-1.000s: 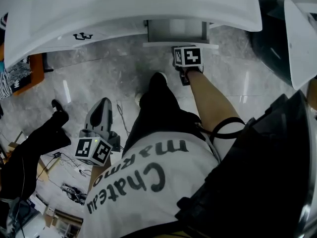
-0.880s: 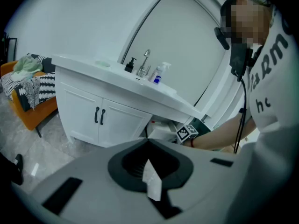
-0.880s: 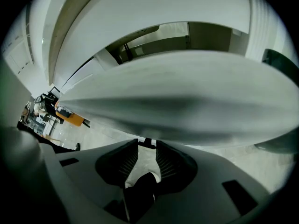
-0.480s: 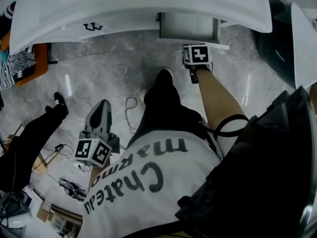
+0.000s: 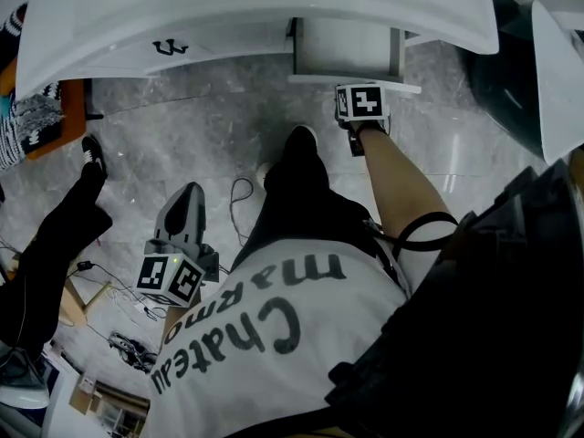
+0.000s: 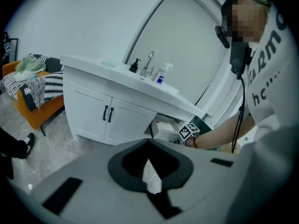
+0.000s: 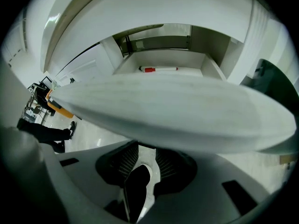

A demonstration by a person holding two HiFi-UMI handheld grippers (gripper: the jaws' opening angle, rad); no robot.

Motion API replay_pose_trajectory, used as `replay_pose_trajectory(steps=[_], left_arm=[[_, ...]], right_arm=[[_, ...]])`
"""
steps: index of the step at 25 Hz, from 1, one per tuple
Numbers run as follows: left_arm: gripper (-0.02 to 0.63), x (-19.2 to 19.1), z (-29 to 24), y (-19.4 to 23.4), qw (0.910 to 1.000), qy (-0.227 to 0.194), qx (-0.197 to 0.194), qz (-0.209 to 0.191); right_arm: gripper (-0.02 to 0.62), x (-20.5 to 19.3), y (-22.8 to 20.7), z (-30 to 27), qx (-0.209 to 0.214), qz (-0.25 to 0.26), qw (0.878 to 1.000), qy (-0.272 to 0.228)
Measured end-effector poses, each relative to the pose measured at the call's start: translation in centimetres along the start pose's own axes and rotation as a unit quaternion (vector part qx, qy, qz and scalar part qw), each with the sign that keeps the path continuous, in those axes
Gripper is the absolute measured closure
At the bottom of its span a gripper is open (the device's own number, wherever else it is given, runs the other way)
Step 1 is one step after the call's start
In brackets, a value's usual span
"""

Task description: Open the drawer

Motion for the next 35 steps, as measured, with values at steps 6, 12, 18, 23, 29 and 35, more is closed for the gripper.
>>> replay_pose_trajectory(steps=[6,12,18,23,29,35], left_arm=[[0.598,0.1,0.2,-0.4,0.9999,-0.001,-0.007,-0.009],[0.598,-0.5,0.1,-0.4,0.9999,0.002,-0.011,-0.012],[0.598,-0.5,0.1,-0.4,0.9997,0.004,-0.018,-0.015],[0.598,-0.8,0.1,-0.6,0.9997,0.006,-0.019,-0.016],[0.598,-1.4,0.1,-0.4,0.9997,0.006,-0.019,-0.015],[0.597,-1.9,0.2,-0.1,0.9997,0.004,-0.02,-0.014]], right_arm=[[0.474,-0.7,0.2,0.5,0.004,-0.003,1.0,0.003],[0.474,-1.7,0.2,0.3,-0.002,0.002,1.0,0.005],[0.474,-2.4,0.6,0.3,-0.003,-0.001,1.0,0.006],[0.474,-2.5,0.5,0.3,-0.003,-0.006,1.0,0.003],[0.474,-2.9,0.5,0.0,-0.003,-0.007,1.0,0.002],[0.474,-3.1,0.7,0.0,-0.004,-0.009,1.0,0.006]])
Point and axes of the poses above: the fingertips, and each gripper's own axes: z backward along the fingers, y to its left, x out of its top, the point moved 4 cm from there along z, backward along the fingers, and after that the axes turned 12 degrees about y, right-handed, at the moved point
